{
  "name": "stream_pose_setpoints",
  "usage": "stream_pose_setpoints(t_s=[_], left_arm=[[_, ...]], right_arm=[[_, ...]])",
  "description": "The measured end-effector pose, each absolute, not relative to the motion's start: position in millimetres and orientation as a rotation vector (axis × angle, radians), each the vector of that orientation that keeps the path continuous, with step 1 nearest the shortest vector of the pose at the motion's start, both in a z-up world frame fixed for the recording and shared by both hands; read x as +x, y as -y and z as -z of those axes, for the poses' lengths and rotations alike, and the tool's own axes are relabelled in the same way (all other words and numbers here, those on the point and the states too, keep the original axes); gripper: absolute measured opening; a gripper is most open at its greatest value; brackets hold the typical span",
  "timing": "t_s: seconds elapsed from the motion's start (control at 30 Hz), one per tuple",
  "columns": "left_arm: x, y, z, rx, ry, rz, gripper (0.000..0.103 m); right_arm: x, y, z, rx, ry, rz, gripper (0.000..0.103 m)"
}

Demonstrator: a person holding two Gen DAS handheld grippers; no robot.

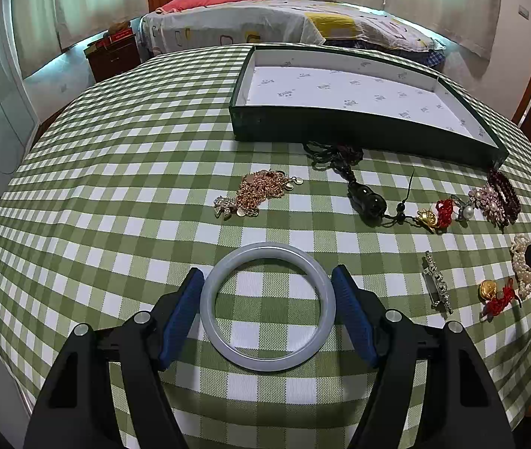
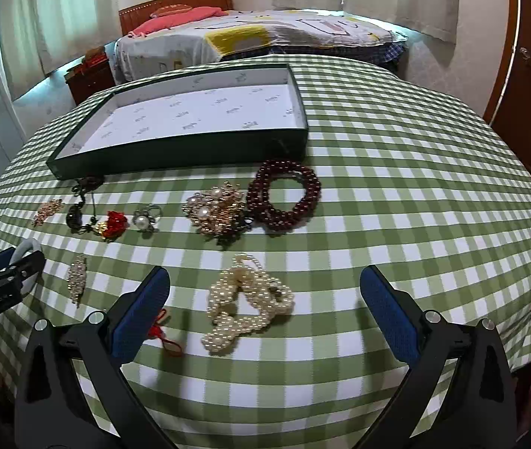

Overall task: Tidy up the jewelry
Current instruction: 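Lower the left tool to the white bangle and close on it while the right tool approaches the pearl necklace, then close the right tool on the pearl necklace and lift it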

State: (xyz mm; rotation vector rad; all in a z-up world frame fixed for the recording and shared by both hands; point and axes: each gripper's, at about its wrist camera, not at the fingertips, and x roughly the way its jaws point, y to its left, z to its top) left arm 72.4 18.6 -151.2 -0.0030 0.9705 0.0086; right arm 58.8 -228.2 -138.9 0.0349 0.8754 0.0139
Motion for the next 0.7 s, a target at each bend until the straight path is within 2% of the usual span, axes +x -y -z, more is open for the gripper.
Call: stream_pose_setpoints(t_s=[0.07, 0.13, 0.27, 0.47, 0.7], left_arm=[[73.1, -19.2, 151.3, -0.004, -0.971, -0.008, 0.068], [72.2, -20.1, 151.0, -0.004, -0.972, -0.008, 0.068], [72.0, -20.2, 150.8, -0.003, -0.971, -0.007, 0.068], [73.2, -19.8, 149.1, -0.003, -0.965, -0.012, 0.068], [69.9, -20.8, 145.9, -0.008, -0.956, -0.016, 0.068]], right_arm=[[59.1, 228.6, 141.2, 0.036, -0.884, -0.022, 0.092], [60.7, 228.6, 146.2, 0.042, -0.909, -0.037, 0.077], [61.3, 227.2, 152.0, 0.027, -0.930, -0.039, 0.073], [58.4, 222.0, 152.0, -0.013, -0.921, -0.041, 0.060], [51.4, 216.6, 150.0, -0.017, -0.907, -0.096, 0.025]])
